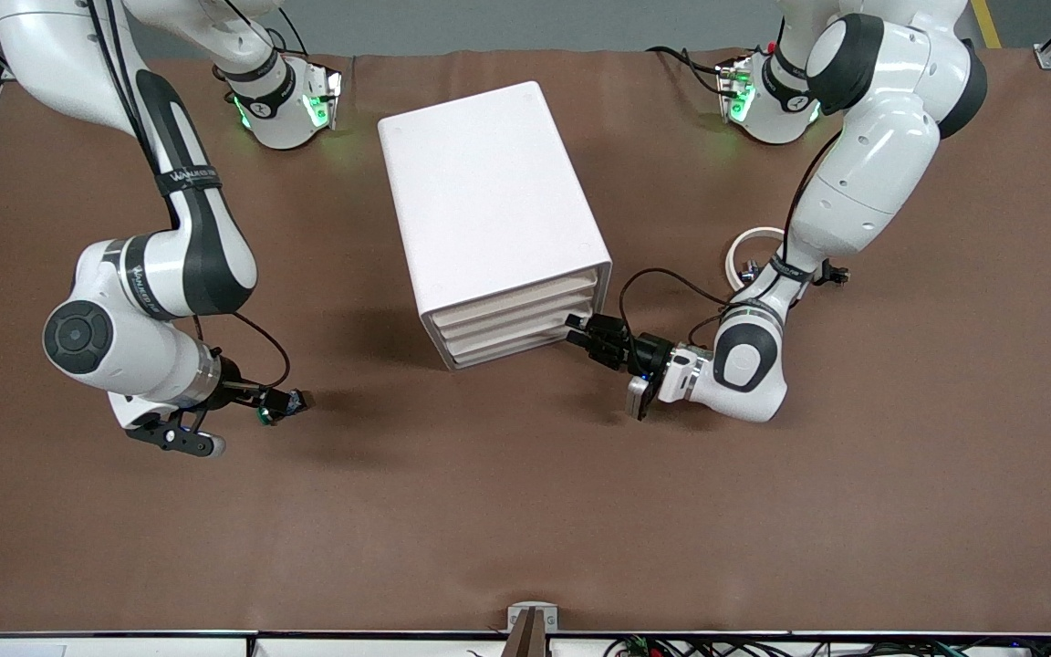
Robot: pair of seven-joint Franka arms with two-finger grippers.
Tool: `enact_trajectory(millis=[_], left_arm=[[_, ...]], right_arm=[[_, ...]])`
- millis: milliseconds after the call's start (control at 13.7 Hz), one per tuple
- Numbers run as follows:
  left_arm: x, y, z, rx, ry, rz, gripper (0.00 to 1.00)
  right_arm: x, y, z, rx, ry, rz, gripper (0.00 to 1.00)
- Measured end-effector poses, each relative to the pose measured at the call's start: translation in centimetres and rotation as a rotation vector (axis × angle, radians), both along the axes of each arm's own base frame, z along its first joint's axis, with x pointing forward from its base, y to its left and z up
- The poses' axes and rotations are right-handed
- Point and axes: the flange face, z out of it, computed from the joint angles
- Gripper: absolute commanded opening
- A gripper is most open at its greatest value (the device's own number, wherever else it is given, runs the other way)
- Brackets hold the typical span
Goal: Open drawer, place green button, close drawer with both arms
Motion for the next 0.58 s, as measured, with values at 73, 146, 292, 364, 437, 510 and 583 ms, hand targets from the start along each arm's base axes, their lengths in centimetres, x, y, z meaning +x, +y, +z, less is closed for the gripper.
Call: enact_trajectory(millis=[73,146,292,364,437,510,583], left_arm=[[-0.12,-0.23,-0.06,-0.002,0.003,-0.001,0.58],[-0.17,-0.36,-0.06,-0.004,0.004,0.0,0.57],[-0.14,-0.33,-0.05,-0.005,0.005,0.002,0.55],[-0.13,-0.32,-0.05,-0.005,0.005,0.002,0.54],[-0.13,-0.3,-0.05,-0.005,0.005,0.003,0.52],[-0.12,-0.3,-0.05,-0.005,0.005,0.003,0.49],[-0.12,-0.3,-0.05,-0.005,0.005,0.003,0.49]], right_arm=[[-0.02,0.0,-0.04,0.0,0.001,0.0,1.0],[-0.03,0.0,-0.09,0.0,0.002,0.0,1.0],[-0.04,-0.01,-0.15,-0.001,0.003,0.0,1.0],[-0.04,0.0,-0.15,-0.001,0.003,0.0,1.0],[-0.04,0.0,-0.15,-0.001,0.003,0.0,1.0],[-0.04,0.0,-0.15,-0.001,0.003,0.0,1.0],[-0.04,0.0,-0.15,-0.001,0.003,0.0,1.0]])
